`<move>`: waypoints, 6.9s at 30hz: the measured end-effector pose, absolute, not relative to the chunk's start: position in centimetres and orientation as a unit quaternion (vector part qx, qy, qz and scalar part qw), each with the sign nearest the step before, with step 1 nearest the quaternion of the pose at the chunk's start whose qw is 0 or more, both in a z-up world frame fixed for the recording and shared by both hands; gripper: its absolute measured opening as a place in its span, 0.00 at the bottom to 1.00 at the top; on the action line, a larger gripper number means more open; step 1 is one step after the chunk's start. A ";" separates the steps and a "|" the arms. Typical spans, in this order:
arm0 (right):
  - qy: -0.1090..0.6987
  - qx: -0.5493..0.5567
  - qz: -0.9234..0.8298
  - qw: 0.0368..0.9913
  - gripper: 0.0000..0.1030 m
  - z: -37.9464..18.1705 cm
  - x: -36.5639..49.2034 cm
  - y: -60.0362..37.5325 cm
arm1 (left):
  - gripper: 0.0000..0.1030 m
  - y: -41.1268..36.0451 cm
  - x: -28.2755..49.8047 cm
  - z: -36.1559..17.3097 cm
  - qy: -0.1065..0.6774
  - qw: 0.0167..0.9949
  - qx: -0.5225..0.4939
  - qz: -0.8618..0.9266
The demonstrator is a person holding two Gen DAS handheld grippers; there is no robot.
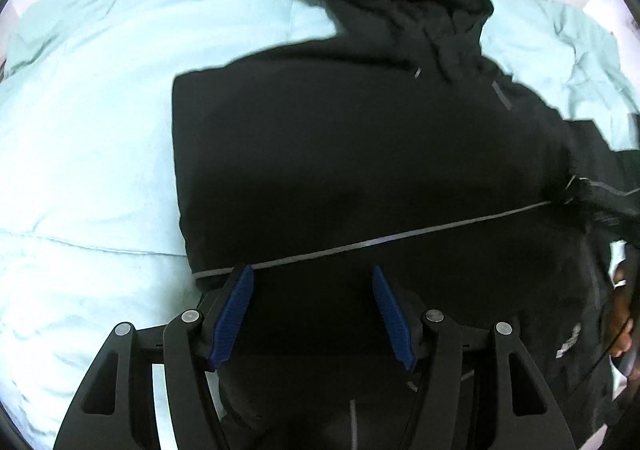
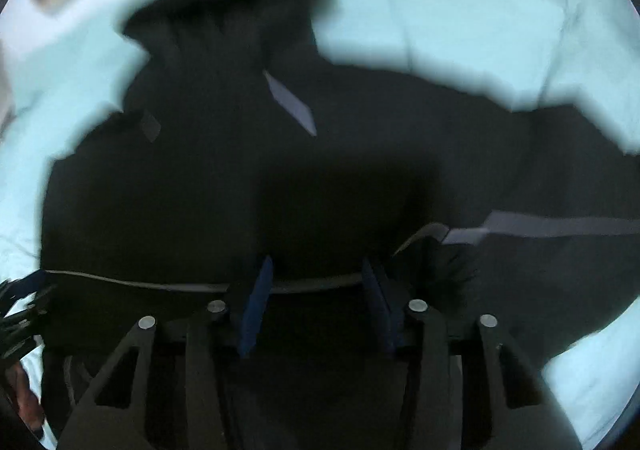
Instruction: Fold large clothes
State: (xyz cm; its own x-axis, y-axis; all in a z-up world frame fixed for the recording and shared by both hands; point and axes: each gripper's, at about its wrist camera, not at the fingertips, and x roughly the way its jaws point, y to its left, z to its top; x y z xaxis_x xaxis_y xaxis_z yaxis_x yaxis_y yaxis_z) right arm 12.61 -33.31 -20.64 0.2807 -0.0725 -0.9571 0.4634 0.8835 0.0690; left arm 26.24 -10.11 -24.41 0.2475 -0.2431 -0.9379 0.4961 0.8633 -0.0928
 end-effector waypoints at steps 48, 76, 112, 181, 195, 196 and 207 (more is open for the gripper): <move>0.384 0.307 -0.334 0.804 0.65 -3.3 -22.1 -74.0 | 0.62 -30.8 -1.4 -8.8 0.509 0.817 0.120 -0.243; 0.414 0.299 -0.366 0.778 0.14 -11.3 -17.2 -80.5 | 0.62 -36.9 6.6 -24.2 0.653 0.723 0.125 -0.189; 0.472 0.038 -0.002 0.881 0.13 -6.5 15.8 -24.2 | 0.62 -9.0 18.9 -14.1 0.536 0.833 0.001 -0.140; 0.587 0.094 -0.124 0.794 0.62 -19.9 14.9 -41.4 | 0.27 -6.3 28.2 -20.5 0.577 0.789 -0.115 -0.178; 0.626 0.106 -0.071 0.769 0.62 -22.0 11.8 -38.6 | 0.30 -13.0 28.2 -25.1 0.649 0.739 -0.011 -0.177; 0.629 0.114 -0.071 0.766 0.62 -22.2 11.7 -38.7 | 0.30 -12.4 28.7 -25.1 0.651 0.737 -0.040 -0.177; 0.574 0.158 -0.026 0.803 0.63 -15.2 16.6 -42.6 | 0.29 -15.2 32.6 -15.9 0.541 0.812 0.009 -0.218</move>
